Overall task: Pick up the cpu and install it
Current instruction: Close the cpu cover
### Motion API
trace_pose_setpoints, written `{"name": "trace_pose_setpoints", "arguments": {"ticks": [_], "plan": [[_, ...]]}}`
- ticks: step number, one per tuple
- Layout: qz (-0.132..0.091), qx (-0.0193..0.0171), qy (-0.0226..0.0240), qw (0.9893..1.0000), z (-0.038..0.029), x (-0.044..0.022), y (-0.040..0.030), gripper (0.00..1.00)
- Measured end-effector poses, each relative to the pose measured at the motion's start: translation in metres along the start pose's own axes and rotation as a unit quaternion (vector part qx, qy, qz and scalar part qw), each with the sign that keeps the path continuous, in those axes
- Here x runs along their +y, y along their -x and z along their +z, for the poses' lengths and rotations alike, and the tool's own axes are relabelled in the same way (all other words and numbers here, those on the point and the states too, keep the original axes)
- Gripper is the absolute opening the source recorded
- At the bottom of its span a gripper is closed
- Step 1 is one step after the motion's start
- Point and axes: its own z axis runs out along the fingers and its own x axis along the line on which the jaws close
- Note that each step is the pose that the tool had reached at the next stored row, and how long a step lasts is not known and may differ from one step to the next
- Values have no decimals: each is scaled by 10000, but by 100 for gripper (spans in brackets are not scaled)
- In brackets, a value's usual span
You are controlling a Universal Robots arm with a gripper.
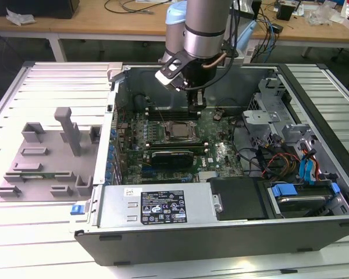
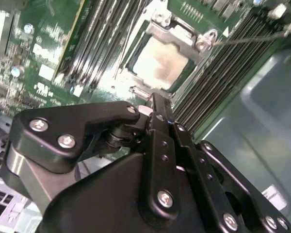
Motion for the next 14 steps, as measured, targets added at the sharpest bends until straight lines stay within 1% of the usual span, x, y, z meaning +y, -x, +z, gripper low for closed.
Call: {"name": "trace_pose_setpoints", "arguments": {"ticks": [1,3,6,7,10,13,14], "plan": [[1,0,0,10000,18,-27,0,11],[1,-1,0,10000,35,-46,5,11],[0,0,1,10000,67,-109,41,11],[0,0,0,10000,70,-120,43,11],[-10,-1,0,10000,70,-121,43,11],[-263,-2,3,9997,71,-121,43,11],[-391,-2,4,9992,71,-121,43,11]]}}
